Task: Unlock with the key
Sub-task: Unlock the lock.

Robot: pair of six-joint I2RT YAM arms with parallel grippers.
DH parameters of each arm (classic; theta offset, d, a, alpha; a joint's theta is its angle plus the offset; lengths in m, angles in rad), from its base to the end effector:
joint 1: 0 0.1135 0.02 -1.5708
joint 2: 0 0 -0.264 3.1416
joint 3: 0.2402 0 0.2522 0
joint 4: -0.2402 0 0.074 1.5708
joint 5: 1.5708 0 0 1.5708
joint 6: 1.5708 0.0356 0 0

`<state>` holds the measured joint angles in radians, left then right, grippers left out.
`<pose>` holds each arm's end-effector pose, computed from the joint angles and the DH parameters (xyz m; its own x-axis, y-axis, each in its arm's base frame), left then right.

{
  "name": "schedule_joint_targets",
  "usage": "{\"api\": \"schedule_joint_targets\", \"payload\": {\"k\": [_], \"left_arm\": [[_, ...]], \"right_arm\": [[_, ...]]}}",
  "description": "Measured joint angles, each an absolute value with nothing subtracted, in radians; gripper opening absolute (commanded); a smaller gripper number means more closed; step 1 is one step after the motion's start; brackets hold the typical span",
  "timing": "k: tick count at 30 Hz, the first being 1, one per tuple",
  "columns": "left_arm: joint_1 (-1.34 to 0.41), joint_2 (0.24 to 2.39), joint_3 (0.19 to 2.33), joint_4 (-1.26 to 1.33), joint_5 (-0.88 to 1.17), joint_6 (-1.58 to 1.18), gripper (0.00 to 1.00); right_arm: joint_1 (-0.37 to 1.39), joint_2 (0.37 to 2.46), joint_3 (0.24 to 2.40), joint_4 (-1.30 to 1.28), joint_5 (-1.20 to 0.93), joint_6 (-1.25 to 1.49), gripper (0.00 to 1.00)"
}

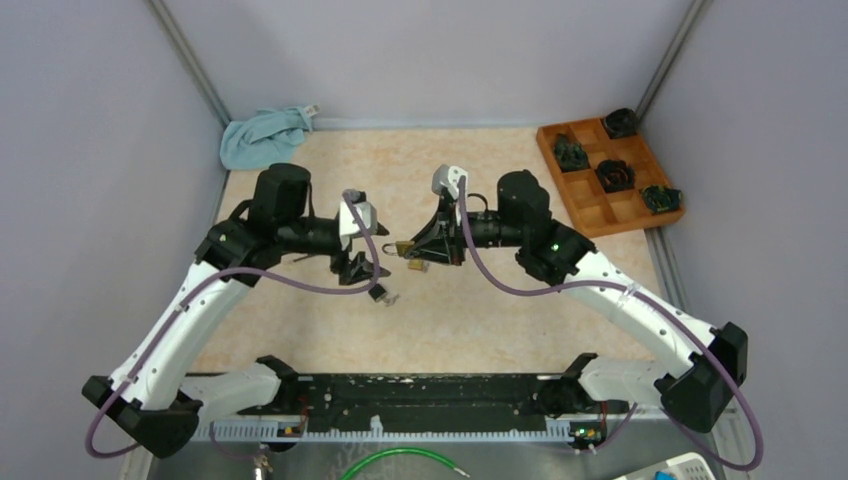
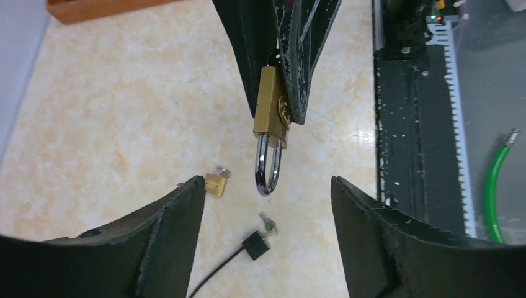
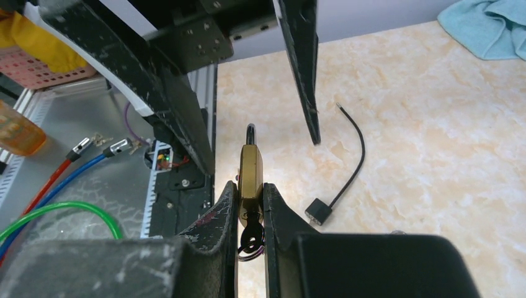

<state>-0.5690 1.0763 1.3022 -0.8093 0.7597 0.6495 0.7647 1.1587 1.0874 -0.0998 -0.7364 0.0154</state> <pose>0.1581 -0.1302 0.4042 0.1595 0.4185 -0.8941 0.9774 0.0603 0.2026 0.1723 0.1985 0.3807 -0.1381 -0.1167 -0.9835 -0.9885 0.0782 0.1295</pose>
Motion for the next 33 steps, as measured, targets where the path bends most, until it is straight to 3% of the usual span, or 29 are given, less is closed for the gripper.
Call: {"api": "schedule_joint_targets", "payload": {"k": [3,5,15,16,18,20,24,29,33], "left_arm": [[-0.569,1.086,1.279,-0.799,0.796,0.601,0.80],[-0.569,1.097,1.254,-0.779,0.820,0.570,0.73],[-0.569,1.134,1.238,-0.771,0.905,0.523,0.16],[-0.569,1.131,1.232,-0.768,0.911,0.524,0.11],[-0.564,1.119,1.211,-0.761,0.927,0.521,0.01],[-0.563,1.103,1.185,-0.754,0.932,0.517,0.00],[-0.565,1.082,1.129,-0.746,0.937,0.511,0.00],[-0.565,1.066,1.110,-0.725,0.929,0.489,0.00],[-0.565,1.031,1.095,-0.670,0.896,0.468,0.00]], "right_arm": [[0.769,1.159,1.087,-0.076,-0.754,0.037,0.00],[0.780,1.165,1.088,-0.075,-0.760,0.037,0.00],[0.828,1.236,1.141,-0.173,-0.735,-0.010,0.00],[0.828,1.239,1.147,-0.177,-0.733,-0.009,0.07],[0.834,1.242,1.148,-0.185,-0.731,-0.006,0.30],[0.842,1.249,1.148,-0.190,-0.736,0.019,0.46],[0.845,1.247,1.149,-0.139,-0.720,0.102,0.59],[0.778,1.188,1.148,-0.113,-0.691,0.225,0.59],[0.739,1.121,1.148,-0.130,-0.652,0.298,0.51]]}}
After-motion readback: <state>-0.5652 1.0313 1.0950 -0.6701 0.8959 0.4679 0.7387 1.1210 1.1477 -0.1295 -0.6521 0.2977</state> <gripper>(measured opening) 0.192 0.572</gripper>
